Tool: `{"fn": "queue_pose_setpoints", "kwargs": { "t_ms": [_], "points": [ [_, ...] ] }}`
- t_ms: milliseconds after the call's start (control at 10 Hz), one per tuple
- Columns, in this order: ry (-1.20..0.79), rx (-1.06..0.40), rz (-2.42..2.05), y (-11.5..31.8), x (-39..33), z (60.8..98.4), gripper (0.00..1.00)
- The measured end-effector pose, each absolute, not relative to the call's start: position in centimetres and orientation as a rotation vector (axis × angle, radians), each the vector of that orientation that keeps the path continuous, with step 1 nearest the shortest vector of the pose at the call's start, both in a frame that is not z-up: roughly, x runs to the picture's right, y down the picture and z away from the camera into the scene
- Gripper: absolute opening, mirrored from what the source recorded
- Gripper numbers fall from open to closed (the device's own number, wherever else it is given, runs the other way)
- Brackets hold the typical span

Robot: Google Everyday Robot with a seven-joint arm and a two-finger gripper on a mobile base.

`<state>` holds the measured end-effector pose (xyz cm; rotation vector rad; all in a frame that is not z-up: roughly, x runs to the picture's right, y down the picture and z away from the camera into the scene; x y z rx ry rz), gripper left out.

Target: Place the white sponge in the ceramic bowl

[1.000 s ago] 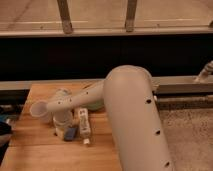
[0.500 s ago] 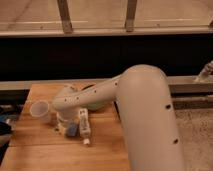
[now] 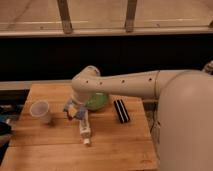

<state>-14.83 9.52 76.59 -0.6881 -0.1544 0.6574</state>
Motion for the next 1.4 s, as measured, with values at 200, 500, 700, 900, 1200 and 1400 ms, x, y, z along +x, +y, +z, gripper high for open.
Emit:
{"fn": "queue_pose_setpoints", "kwargs": {
  "t_ms": [200,500,700,900,1200,1400],
  "points": [
    [-0.178,-0.687,0.714,7.2,-10.9,78.5,0.0],
    [-0.199,-0.705,0.8,7.2,-6.6,82.4,0.0],
    [-0.197,-0.701,0.814,7.2,-5.7,84.2,0.0],
    [-0.177,-0.67,0.777,5.8,-6.1,85.6,0.0],
    [-0.146,-0.644,0.718,3.9,-7.0,86.7,0.0],
    [-0.147,-0.639,0.71,3.7,-6.8,87.0,0.02]
  ]
}}
